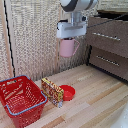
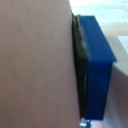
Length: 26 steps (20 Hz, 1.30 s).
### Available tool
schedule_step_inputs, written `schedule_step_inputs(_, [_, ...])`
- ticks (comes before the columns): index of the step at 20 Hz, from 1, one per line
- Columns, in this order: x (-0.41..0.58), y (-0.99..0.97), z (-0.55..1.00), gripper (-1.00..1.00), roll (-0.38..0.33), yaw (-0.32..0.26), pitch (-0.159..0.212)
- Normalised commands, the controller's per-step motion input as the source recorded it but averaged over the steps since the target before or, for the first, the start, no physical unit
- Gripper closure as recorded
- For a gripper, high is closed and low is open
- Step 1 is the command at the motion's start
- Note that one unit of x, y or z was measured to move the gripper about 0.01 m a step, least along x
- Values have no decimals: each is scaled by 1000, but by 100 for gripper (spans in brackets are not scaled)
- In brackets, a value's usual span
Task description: Move your gripper towards the pink mug and hold it gently. Lift the pink mug from the surface. Position it above the basket, lowering it gently until it is placed inside. Release the grip on the pink mug, completing the task.
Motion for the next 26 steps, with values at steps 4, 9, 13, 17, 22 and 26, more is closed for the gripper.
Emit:
schedule_step_inputs(4, [0, 955, 314, 100, -10, 0, 4])
schedule_step_inputs(9, [0, 964, 273, 100, -6, 0, 0])
schedule_step_inputs(13, [48, 974, 35, 100, -9, 0, 1])
schedule_step_inputs(17, [86, 952, -3, 100, 0, -1, 0])
schedule_step_inputs(22, [142, 905, -187, 100, 0, -11, 0])
schedule_step_inputs(26, [173, 808, -346, 100, 0, -14, 0])
